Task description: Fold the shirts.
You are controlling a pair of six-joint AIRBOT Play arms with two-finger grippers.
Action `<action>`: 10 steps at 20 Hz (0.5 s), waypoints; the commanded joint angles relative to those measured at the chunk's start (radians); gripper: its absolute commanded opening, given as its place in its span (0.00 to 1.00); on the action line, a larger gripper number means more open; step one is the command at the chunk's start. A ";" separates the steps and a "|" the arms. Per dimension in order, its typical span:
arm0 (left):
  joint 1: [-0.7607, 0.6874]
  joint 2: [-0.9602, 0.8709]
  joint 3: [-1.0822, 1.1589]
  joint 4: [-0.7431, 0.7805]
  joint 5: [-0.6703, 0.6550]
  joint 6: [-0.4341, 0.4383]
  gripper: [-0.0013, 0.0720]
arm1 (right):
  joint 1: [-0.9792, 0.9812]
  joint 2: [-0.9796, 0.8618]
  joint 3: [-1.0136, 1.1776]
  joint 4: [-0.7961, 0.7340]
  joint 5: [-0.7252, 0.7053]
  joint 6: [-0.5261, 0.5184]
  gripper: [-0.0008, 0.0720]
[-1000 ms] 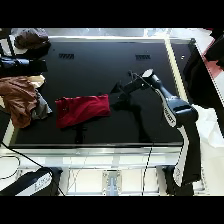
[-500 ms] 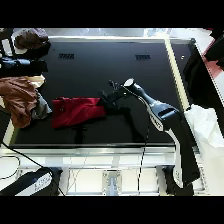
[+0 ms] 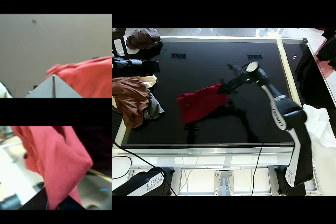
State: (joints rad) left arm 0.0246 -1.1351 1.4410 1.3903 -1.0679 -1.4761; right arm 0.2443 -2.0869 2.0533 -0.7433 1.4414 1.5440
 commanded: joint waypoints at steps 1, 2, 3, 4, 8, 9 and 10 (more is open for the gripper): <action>0.001 -0.001 0.000 0.000 0.000 0.000 0.04 | -0.179 0.151 -0.047 -0.317 0.086 0.019 0.04; 0.001 -0.001 0.000 0.000 0.000 0.000 0.04 | -0.233 0.194 -0.062 -0.372 0.091 0.018 0.04; 0.001 -0.001 0.000 0.000 0.000 0.000 0.04 | -0.293 0.234 -0.068 -0.430 0.100 0.018 0.04; 0.001 -0.001 0.000 0.000 0.000 0.000 0.04 | -0.349 0.268 -0.068 -0.475 0.113 0.018 0.04; 0.001 -0.001 0.000 0.000 0.000 0.000 0.04 | -0.601 0.404 -0.072 -0.589 0.164 -0.002 0.04; 0.001 -0.001 0.000 0.000 0.000 0.000 0.04 | -0.668 0.435 -0.081 -0.602 0.175 -0.019 0.04; 0.001 -0.001 0.000 0.000 0.000 0.000 0.04 | -0.731 0.461 -0.096 -0.615 0.190 -0.028 0.04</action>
State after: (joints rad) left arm 0.0246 -1.1355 1.4410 1.3903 -1.0679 -1.4761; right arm -0.3183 -1.7111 1.9774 -1.2640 1.5864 1.5440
